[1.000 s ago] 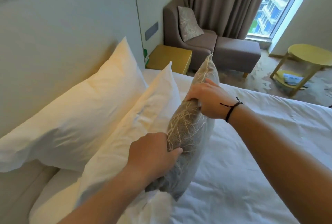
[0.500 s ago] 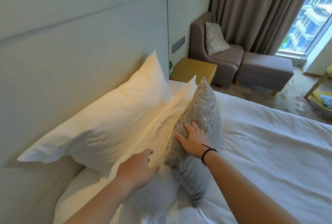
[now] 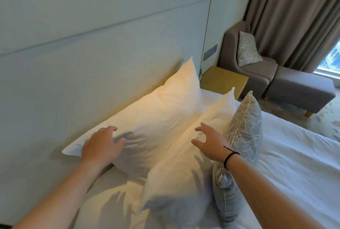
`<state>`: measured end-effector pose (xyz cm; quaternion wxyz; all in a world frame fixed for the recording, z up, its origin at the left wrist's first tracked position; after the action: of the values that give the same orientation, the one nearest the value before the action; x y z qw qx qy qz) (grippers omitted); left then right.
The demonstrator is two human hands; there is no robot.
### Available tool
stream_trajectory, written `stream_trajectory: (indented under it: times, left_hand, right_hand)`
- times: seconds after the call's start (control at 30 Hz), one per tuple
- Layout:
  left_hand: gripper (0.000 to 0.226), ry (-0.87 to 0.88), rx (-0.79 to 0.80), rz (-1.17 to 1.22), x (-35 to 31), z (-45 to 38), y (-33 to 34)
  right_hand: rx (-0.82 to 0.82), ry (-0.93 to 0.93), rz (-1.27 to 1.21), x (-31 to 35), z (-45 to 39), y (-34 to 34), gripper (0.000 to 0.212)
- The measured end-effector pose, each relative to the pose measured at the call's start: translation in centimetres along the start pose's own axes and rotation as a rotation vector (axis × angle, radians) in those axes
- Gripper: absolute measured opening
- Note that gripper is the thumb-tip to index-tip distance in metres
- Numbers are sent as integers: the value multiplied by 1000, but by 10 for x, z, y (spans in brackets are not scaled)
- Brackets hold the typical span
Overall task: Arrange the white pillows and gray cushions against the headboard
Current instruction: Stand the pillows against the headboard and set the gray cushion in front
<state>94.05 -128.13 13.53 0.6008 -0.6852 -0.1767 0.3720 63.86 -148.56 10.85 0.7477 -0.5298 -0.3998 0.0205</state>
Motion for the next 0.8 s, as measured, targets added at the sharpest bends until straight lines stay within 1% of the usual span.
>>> stream_trajectory:
  times: [0.07,0.13,0.27,0.37,0.5,0.57,0.63,0.73,0.8]
  left_hand:
    - [58,-28,-17,-44,24,-21,-3]
    - [60,-36,27,-48,43,-42,4]
    - [52,21,132,-23,62,-72,25]
    - [57,42,134,-5,68,-89,31]
    - [62,69,146,-1,78,-112,43]
    - [66,89,157,-8,80,-117,52]
    - [75,104,158,0,79,-121,58]
    - [79,139,122,15,69,-126,61]
    - [79,166,100,4,62,-130,60]
  right_hand:
    - [84,-11,28,13,-12,20,46]
    - [147,2,51,25,-26,37,42]
    - [245,1,104,57,-65,63,40]
    - [291,-26,163,85,-101,72,39]
    - [302,-62,274,113,-158,72,38]
    - [286,-80,369,124,-185,67,40]
    - [269,-112,487,136,-215,64,44]
    - [267,-160,643,148,-257,62,50]
    - [282,-189,716,152,-283,64,50]
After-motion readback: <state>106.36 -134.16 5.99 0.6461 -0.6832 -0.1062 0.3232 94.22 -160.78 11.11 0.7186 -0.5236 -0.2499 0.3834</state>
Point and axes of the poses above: each hand's wrist, its own z-axis away from the middle knuckle, its own y-axis out of the palm, x = y × z, the point moved 9 cm from there along -z, towards the middle knuckle, and after that the axes turned 2 degrees about -y, right-handed, at the moved point
